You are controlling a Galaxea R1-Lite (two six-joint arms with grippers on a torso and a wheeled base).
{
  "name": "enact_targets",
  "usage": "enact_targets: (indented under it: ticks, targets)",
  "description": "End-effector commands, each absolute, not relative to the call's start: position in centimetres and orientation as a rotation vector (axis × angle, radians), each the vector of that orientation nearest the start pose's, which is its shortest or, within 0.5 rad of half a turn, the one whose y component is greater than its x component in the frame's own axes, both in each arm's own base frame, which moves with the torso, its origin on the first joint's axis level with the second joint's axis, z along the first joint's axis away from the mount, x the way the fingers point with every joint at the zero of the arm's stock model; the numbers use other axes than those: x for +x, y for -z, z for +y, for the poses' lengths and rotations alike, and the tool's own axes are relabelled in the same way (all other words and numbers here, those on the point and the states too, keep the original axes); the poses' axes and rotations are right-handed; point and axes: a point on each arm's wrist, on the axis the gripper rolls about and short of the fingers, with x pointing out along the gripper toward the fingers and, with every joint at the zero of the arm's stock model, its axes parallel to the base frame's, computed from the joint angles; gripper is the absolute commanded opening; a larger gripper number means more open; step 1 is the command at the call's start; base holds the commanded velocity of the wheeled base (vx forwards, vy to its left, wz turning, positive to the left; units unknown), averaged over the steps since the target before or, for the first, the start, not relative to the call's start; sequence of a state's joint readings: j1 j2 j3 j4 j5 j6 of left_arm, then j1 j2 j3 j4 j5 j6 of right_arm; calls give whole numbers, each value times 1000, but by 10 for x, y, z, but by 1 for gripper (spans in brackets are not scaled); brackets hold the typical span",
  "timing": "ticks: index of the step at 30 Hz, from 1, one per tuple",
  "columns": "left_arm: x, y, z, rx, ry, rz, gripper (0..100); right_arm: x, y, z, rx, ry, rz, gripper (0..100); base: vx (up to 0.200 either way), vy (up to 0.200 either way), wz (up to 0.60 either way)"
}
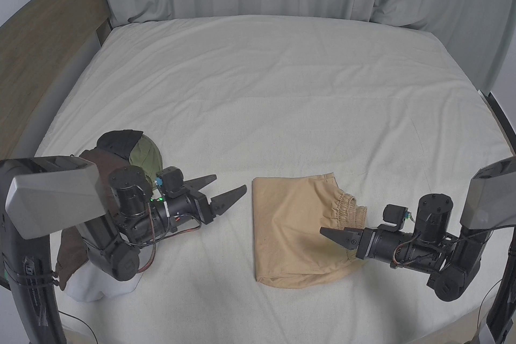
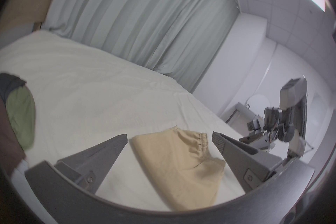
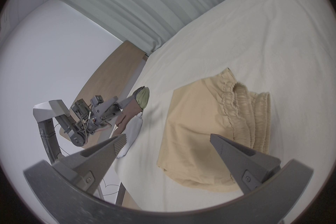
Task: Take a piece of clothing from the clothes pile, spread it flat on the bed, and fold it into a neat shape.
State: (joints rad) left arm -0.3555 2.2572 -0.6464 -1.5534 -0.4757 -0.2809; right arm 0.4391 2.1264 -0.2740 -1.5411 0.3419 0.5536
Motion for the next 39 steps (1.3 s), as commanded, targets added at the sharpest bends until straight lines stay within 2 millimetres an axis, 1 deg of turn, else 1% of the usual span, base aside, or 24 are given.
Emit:
enact_targets:
  ticks: [1, 3, 5, 10, 14, 19, 23, 26, 29, 30, 33, 36, 39]
  targets:
    - [330, -53, -107, -210, 808, 157, 100, 248, -18, 126, 499, -648, 591, 100, 0, 0, 0]
    - [322, -58, -94, -152, 813, 141, 100, 250, -14, 125, 498, -639, 599, 100, 0, 0, 0]
    - [320, -55, -86, -109, 830, 139, 100, 251, -14, 124, 500, -634, 596, 100, 0, 0, 0]
    - [323, -46, -83, -75, 839, 146, 100, 256, -14, 125, 502, -634, 581, 100, 0, 0, 0]
    - [326, -44, -77, -40, 828, 133, 100, 262, -6, 127, 500, -621, 588, 100, 0, 0, 0]
    - [325, -48, -77, -18, 829, 112, 100, 261, -3, 128, 498, -618, 602, 100, 0, 0, 0]
    - [325, -48, -77, -18, 831, 113, 100, 262, 14, 127, 488, -599, 653, 100, 0, 0, 0]
    - [324, -47, -77, -19, 831, 116, 100, 260, 19, 125, 485, -586, 673, 100, 0, 0, 0]
    - [324, -46, -77, -20, 831, 121, 100, 255, 25, 119, 463, -571, 704, 100, 0, 0, 0]
    - [324, -45, -77, -19, 831, 123, 100, 252, 32, 116, 437, -564, 729, 100, 0, 0, 0]
    - [324, -45, -78, -19, 832, 126, 100, 252, 42, 112, 400, -554, 750, 100, 0, 0, 0]
    - [324, -45, -78, -19, 832, 126, 100, 252, 47, 110, 382, -551, 759, 100, 0, 0, 0]
    - [324, -44, -78, -20, 832, 128, 100, 252, 47, 110, 382, -550, 761, 100, 0, 0, 0]
